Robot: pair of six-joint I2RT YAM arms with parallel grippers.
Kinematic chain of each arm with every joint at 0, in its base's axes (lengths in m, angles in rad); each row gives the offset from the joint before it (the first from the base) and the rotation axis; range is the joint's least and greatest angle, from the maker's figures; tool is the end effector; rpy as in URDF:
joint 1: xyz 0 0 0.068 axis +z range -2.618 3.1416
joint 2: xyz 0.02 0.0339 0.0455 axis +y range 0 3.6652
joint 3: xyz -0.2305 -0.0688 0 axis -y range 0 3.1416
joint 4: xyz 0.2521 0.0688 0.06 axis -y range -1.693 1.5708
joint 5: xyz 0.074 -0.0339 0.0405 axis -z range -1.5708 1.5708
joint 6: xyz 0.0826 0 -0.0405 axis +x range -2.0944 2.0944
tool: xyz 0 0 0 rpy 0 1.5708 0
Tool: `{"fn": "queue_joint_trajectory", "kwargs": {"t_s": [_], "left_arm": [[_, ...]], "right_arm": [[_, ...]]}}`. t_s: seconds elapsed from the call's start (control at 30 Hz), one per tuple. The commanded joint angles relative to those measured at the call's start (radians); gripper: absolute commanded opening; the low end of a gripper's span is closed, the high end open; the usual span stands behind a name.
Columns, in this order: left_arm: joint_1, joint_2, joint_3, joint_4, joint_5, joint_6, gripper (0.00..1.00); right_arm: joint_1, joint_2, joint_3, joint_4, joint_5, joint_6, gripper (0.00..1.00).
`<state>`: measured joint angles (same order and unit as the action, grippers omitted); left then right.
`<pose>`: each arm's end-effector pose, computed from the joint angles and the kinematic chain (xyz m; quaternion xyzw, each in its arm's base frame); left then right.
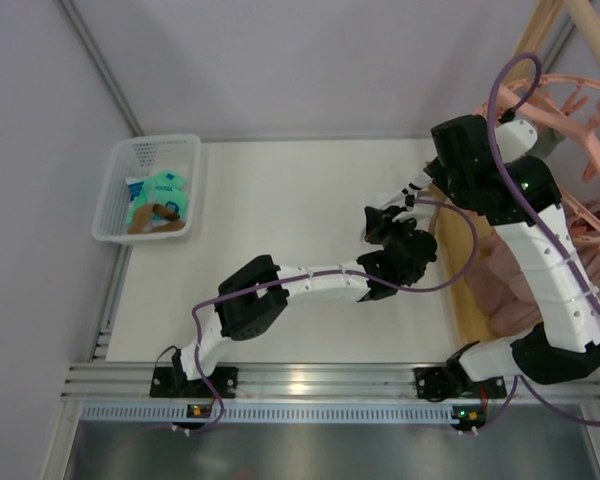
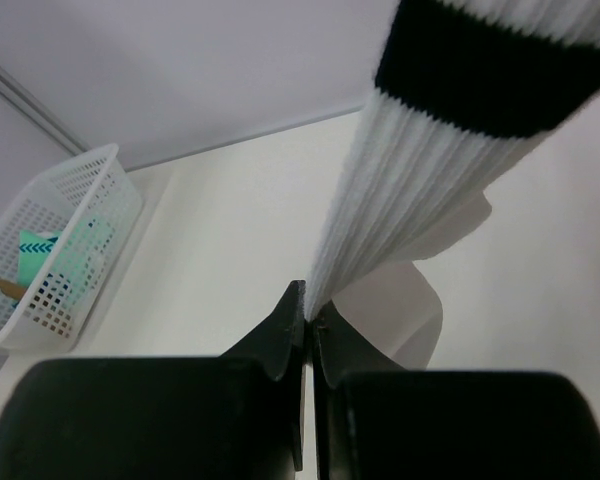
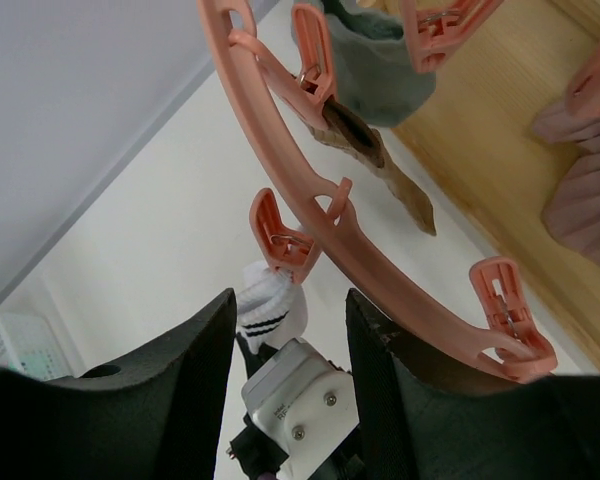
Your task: Remove the socks clipped to the hanger
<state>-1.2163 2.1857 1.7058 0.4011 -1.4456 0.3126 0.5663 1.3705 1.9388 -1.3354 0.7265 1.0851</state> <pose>0.2464 -0.4295 0.2320 0.0572 0.7083 0.2148 0.6700 0.2421 0.0889 0.4314 0.3550 0.7959 0.0470 0.4882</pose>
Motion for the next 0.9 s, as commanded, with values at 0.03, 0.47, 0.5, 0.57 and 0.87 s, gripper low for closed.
{"fn": "queue_joint_trajectory", "kwargs": {"t_s": [0.03,0.47,0.5,0.57,0.87], "left_arm": [[0.018,0.002,-0.02,-0.002,-0.144,-0.009,0.0],[0.009,0.006,-0.025,-0.002,-0.137,-0.007,0.0],[0.011,0.005,-0.026,-0.002,-0.136,-0.007,0.0],[0.011,0.006,-0.026,-0.001,-0.133,-0.007,0.0],[0.012,-0.007,-0.043,-0.001,-0.13,-0.015,0.0]], "right_arm": [[-0.011,0.039,0.07,-0.088,0.083,0.025,0.46],[-0.013,0.069,0.082,-0.156,0.211,0.09,0.46],[-0.011,0.062,0.068,-0.153,0.215,0.088,0.46],[-0.011,0.053,0.048,-0.15,0.217,0.087,0.46],[-0.02,0.056,0.035,-0.157,0.263,0.087,0.47]]}}
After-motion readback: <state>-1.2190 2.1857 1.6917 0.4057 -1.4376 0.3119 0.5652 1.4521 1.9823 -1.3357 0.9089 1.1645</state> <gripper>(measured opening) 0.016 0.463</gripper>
